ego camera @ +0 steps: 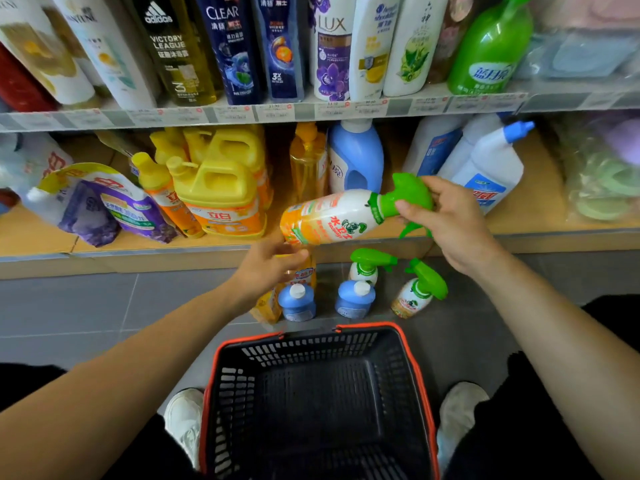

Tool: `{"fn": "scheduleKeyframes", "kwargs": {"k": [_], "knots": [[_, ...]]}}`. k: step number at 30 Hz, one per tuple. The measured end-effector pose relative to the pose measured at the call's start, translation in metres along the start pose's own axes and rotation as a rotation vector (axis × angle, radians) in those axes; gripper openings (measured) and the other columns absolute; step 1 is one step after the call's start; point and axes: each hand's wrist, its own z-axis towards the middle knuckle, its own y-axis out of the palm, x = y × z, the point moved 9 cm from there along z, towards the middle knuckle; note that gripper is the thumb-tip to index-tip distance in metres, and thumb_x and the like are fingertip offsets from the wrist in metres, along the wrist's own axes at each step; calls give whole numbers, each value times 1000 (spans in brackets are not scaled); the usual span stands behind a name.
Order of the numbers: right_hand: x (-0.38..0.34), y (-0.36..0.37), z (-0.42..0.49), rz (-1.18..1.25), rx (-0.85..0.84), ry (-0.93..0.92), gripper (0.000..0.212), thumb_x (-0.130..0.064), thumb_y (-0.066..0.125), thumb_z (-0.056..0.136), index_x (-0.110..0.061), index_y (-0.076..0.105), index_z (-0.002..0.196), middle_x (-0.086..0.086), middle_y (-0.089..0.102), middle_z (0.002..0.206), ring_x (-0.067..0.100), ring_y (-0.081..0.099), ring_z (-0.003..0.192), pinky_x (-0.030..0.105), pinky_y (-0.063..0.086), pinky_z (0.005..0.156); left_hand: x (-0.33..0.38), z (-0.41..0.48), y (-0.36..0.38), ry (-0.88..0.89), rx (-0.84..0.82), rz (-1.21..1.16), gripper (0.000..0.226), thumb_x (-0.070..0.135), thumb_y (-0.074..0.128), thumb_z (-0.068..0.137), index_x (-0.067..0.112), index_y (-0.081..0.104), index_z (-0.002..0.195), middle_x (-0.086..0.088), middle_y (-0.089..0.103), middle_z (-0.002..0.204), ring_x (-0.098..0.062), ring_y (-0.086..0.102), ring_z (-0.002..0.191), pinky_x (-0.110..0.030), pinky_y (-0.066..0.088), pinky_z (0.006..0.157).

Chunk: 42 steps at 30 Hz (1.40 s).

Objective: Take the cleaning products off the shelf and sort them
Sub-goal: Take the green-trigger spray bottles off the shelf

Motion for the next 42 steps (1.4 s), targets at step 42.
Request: {"fn": "scheduleKeyframes", "kwargs": {"k": [42], "knots": [[75, -141, 40, -429, 939, 250, 65, -20, 89, 68, -2, 52, 119, 19, 46, 130, 35, 49, 118, 34, 41, 97, -2, 84, 16, 188, -66, 1398, 32, 50, 53, 94, 35, 62, 120, 0, 61, 117, -26, 65, 101, -31, 45, 66]]}}
